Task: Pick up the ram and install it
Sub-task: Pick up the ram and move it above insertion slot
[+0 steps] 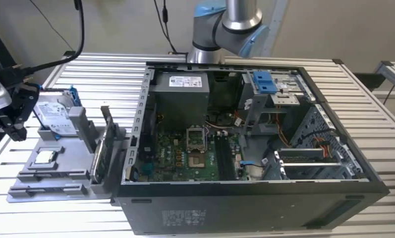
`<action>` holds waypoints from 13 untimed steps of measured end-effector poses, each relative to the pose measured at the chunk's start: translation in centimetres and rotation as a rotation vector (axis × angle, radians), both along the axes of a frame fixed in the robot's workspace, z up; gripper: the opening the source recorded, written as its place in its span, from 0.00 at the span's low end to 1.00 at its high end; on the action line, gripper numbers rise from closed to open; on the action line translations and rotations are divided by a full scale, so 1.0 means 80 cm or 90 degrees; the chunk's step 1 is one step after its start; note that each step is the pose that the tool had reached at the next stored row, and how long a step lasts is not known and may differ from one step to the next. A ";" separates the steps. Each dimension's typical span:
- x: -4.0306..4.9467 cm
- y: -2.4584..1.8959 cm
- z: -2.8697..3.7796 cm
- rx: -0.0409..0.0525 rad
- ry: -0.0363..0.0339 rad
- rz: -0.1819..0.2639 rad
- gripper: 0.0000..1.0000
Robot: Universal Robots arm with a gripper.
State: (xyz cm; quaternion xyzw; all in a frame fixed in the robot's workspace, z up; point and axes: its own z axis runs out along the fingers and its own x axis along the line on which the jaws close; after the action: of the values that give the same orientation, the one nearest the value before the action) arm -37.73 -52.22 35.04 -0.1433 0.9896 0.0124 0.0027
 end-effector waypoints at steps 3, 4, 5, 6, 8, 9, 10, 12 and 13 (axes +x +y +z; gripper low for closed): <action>0.000 0.0000 0.0001 -0.0011 0.0000 0.024 0.11; 0.000 0.0000 0.0000 -0.0015 0.0000 0.033 0.11; 0.000 0.0000 0.0000 -0.0019 0.0000 0.042 0.11; 0.000 0.0000 0.0001 -0.0023 0.0000 0.050 0.11; 0.000 0.0000 0.0000 -0.0037 0.0000 0.067 0.11; 0.000 0.0000 0.0000 -0.0044 0.0001 0.076 0.11; 0.000 0.0000 0.0000 -0.0050 0.0000 0.085 0.11; 0.000 0.0000 0.0000 -0.0066 0.0001 0.104 0.11; 0.000 -0.0001 0.0001 -0.0072 0.0001 0.115 0.11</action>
State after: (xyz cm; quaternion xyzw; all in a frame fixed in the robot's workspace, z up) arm -37.73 -52.23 35.05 -0.2317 0.9728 0.0071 0.0007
